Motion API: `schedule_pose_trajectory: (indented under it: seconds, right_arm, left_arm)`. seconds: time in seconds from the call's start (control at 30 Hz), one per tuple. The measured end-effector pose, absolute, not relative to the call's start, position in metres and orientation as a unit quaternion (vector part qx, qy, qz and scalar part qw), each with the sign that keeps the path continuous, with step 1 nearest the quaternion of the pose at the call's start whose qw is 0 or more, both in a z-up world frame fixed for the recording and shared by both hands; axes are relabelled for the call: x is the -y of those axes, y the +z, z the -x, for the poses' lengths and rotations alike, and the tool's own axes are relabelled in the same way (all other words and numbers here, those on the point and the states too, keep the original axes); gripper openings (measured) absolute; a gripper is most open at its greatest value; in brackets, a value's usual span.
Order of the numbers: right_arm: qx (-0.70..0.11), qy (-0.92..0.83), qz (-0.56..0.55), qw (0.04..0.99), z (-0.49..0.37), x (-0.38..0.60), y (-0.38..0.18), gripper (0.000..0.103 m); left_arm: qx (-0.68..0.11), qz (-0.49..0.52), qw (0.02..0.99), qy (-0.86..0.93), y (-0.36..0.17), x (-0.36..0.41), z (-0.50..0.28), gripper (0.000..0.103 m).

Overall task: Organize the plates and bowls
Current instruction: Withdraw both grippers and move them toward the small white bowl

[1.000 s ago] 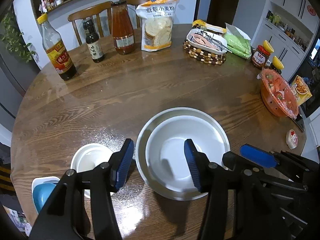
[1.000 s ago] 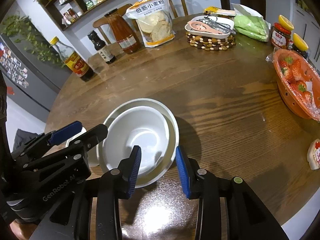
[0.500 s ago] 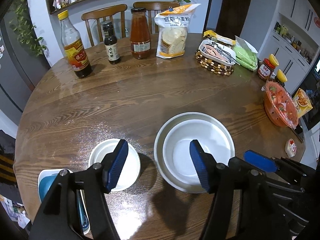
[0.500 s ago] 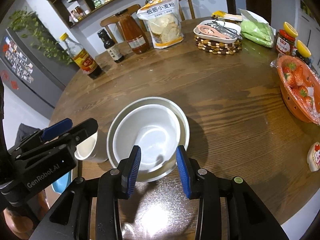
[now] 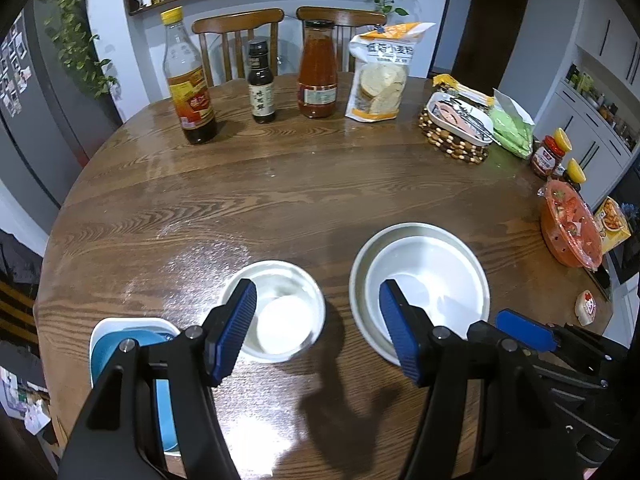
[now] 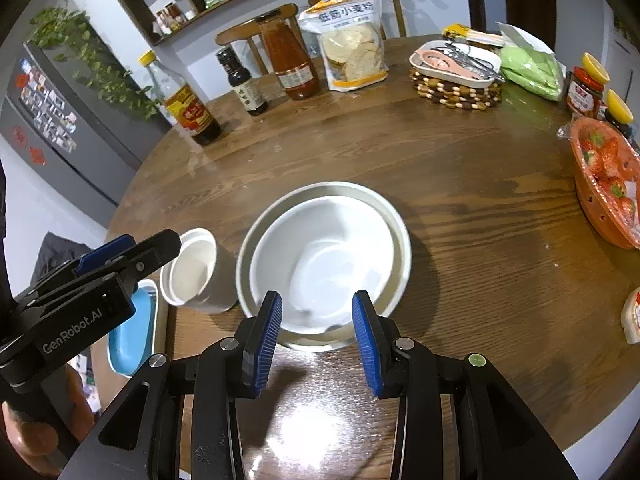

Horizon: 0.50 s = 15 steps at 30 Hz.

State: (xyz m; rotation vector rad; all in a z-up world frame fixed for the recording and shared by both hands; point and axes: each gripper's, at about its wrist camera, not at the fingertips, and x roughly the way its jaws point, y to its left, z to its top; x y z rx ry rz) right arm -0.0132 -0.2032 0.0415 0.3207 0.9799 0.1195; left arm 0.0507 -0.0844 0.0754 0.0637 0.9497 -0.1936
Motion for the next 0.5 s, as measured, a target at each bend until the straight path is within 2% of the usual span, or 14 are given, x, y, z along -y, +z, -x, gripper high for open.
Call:
schedule_pose_trajectory:
  seconds: [0.5]
  right_arm:
    - [-0.469,0.083,-0.137,0.869,0.009,0.173,0.045,0.037]
  left_arm:
    - [-0.458,-0.004,0.887,-0.055,0.076,0.044,-0.047,0.064]
